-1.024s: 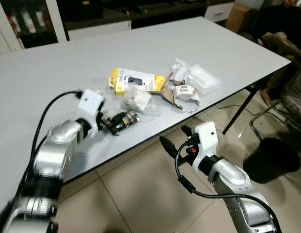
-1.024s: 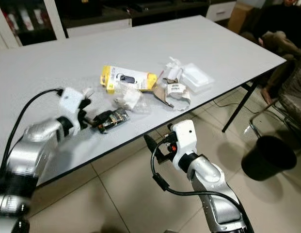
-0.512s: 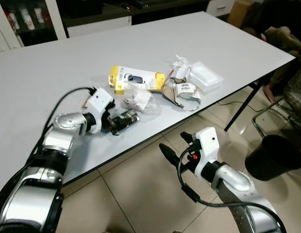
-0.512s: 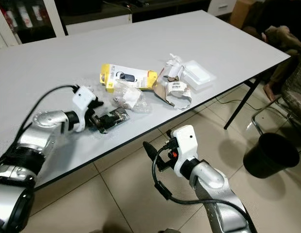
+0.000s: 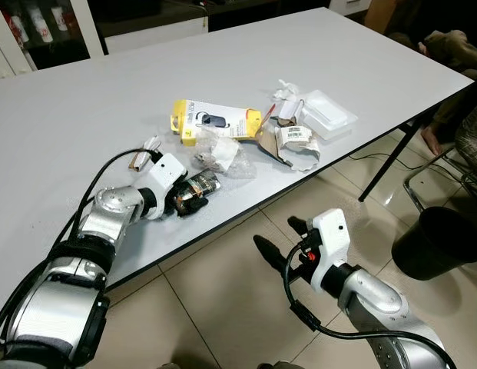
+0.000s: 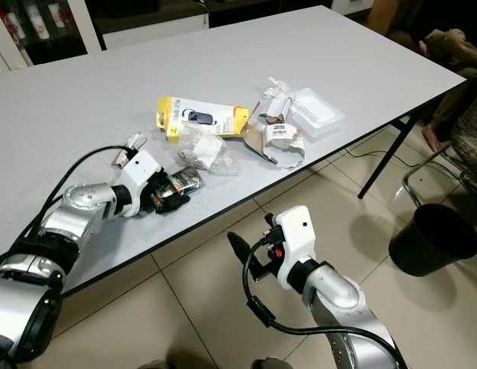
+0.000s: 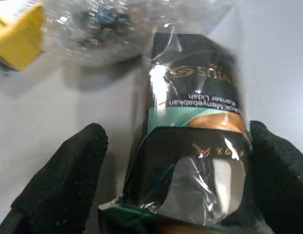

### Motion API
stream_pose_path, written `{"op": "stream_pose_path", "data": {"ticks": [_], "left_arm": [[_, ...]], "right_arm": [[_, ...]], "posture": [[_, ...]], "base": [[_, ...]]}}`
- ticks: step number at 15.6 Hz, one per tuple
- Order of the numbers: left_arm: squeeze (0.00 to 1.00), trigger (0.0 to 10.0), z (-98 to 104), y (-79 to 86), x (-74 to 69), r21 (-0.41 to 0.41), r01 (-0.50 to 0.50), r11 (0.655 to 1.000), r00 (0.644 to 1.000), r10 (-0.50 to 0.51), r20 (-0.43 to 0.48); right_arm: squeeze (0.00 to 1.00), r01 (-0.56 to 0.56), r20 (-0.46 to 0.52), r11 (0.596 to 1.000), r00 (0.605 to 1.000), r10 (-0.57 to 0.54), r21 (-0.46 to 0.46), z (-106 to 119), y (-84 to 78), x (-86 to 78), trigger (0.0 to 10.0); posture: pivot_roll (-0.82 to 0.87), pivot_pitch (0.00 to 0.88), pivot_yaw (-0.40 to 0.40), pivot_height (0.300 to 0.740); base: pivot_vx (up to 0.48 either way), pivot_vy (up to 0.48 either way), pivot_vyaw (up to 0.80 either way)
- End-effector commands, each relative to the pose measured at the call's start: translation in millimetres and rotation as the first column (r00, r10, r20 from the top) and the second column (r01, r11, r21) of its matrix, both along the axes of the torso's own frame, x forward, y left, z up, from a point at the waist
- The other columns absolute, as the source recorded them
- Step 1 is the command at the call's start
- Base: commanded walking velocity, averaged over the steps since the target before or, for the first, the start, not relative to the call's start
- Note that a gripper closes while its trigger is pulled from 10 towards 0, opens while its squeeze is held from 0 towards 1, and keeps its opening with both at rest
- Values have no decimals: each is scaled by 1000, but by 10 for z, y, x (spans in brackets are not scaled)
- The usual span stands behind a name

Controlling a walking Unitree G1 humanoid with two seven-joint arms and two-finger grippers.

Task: Picking trash to rubbish bin

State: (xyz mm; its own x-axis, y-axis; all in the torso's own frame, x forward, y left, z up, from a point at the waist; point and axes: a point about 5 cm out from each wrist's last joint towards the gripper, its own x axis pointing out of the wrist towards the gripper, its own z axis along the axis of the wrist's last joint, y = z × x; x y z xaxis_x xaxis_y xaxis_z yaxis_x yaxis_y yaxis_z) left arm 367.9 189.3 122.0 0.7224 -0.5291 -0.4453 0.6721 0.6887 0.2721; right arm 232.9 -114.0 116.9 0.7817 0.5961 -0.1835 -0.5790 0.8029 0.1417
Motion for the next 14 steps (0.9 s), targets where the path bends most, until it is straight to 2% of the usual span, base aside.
{"op": "stream_pose_path", "data": {"ticks": [1,3,4,5,6,11,14], "left_arm": [[0,10000,-61,32,-13,47,-12,999,1000,14,-23],[0,10000,-70,33,-13,47,-8,999,999,9,-30],[0,902,-69,49,-11,47,-14,999,1000,15,-28],[0,902,-67,57,-10,43,-18,999,999,19,-28],[0,0,-72,64,-15,46,-13,999,999,15,-31],[0,0,-102,91,-35,20,-27,999,999,28,-35],[0,0,-73,119,-69,-45,-3,999,1000,2,-9]], "right_arm": [[0,7,4,1000,1000,-7,1,29,-15,-9,10000],[0,7,4,1000,1000,-8,2,32,-10,-7,10000],[0,8,4,1000,1000,-8,3,33,-10,-3,10000],[0,8,4,1000,1000,-8,3,33,-11,-2,10000],[0,8,5,1000,1000,-8,3,34,-7,1,10000],[0,6,9,1000,1000,-6,3,35,14,31,10000],[0,15,12,1000,1000,-15,27,47,24,63,10000]], "posture": [[-58,122,-29,740],[-56,123,-28,740],[-54,122,-28,740],[-54,122,-28,740],[-52,120,-28,740],[-50,116,-29,740],[-42,102,-37,740]], "base": [[0,0,0],[0,0,0],[0,0,0],[0,0,0],[0,0,0],[0,0,0],[0,0,0]]}}
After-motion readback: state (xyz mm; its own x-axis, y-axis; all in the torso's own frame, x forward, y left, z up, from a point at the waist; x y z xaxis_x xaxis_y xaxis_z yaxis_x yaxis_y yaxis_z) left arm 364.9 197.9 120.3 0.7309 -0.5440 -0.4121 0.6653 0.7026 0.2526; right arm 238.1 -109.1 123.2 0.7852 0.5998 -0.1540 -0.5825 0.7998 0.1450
